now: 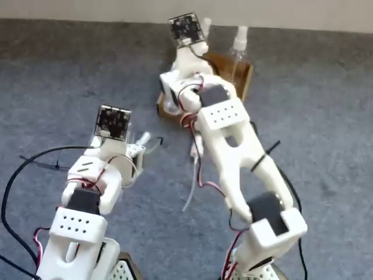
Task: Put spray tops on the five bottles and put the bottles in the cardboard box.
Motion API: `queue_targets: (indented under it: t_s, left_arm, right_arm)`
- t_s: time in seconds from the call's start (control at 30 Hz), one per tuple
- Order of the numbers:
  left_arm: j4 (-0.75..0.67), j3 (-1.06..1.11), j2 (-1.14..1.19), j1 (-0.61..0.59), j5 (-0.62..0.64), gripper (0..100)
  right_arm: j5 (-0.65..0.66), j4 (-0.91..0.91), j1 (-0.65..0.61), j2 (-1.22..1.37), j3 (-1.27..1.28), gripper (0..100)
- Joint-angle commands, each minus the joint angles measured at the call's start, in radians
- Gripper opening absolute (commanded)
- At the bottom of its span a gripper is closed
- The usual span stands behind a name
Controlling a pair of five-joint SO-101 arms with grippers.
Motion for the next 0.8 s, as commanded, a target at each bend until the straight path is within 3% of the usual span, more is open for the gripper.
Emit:
queue_targets:
  t_s: [0.0,0.43,0.77]
  left_arm:
    - [-0.009,-0.007,-0.008,-0.041,-0.003,29]
    - [-0.009,-0.007,-0.008,-0.038,-0.003,29]
    - [-0.009,-0.005,-0.008,-0.038,-0.003,29]
  right_arm:
    - [0.015,-0.139,0.054,0.027,-0.059,0.3]
    - [0.018,-0.328,0.085,0.193,-0.147,0.3]
    - [0.015,-0.03,0.094,0.466,-0.644,0.3]
